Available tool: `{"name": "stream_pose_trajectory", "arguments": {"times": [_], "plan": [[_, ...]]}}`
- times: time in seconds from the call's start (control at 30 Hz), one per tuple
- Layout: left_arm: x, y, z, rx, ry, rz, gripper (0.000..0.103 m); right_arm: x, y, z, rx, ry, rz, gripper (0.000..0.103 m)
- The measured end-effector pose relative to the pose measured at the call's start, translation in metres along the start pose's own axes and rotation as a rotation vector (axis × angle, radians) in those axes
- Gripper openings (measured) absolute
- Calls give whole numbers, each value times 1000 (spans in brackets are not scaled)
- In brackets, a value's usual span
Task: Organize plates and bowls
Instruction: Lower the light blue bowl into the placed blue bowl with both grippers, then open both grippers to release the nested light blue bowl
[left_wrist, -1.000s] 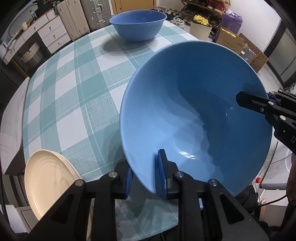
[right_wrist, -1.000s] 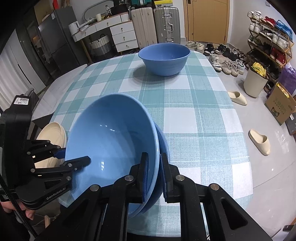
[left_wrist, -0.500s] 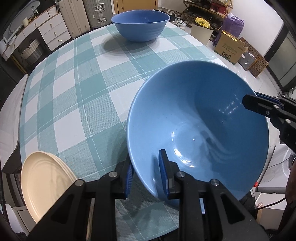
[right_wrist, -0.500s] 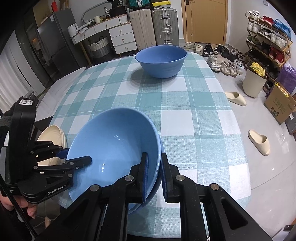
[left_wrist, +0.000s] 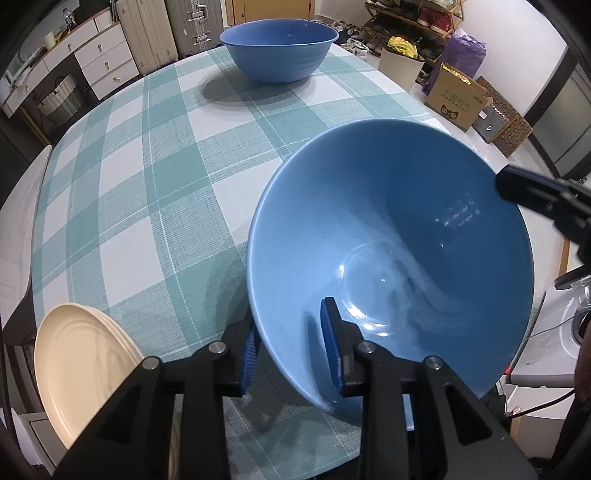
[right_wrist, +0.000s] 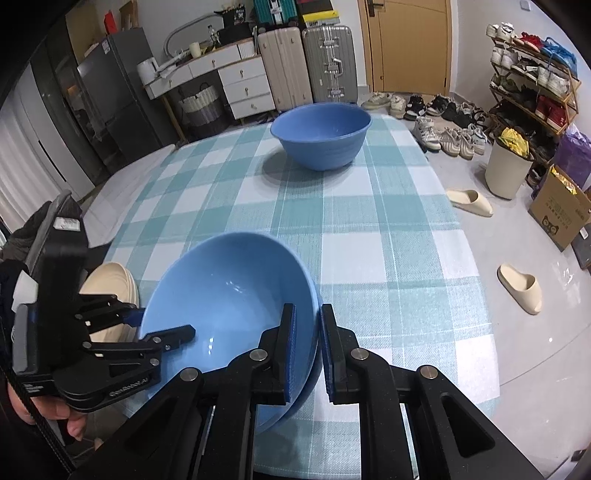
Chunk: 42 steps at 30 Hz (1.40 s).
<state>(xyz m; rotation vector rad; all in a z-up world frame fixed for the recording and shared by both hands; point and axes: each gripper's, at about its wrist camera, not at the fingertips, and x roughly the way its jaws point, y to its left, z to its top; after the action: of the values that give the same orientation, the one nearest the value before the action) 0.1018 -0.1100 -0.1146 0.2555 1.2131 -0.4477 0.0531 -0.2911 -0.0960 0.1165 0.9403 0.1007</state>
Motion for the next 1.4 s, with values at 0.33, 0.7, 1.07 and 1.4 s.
{"name": "stream_pose_trajectory", "arguments": {"times": [0.33,0.7,1.07,1.4], "plan": [[-3,0,0,-11,-24,-11,32,-7,5,3,-15,-29,50,12],[-23,7,-5,-75,-157,22,34,7,5,-9,-25,-51,105,12],[-56,11,-7,-133,-352,49,48,-6,1,-3,-17,-199,166,27],[-61,21,2,-229,-420,2,59,-25,8,6,-88,-355,90,85]]}}
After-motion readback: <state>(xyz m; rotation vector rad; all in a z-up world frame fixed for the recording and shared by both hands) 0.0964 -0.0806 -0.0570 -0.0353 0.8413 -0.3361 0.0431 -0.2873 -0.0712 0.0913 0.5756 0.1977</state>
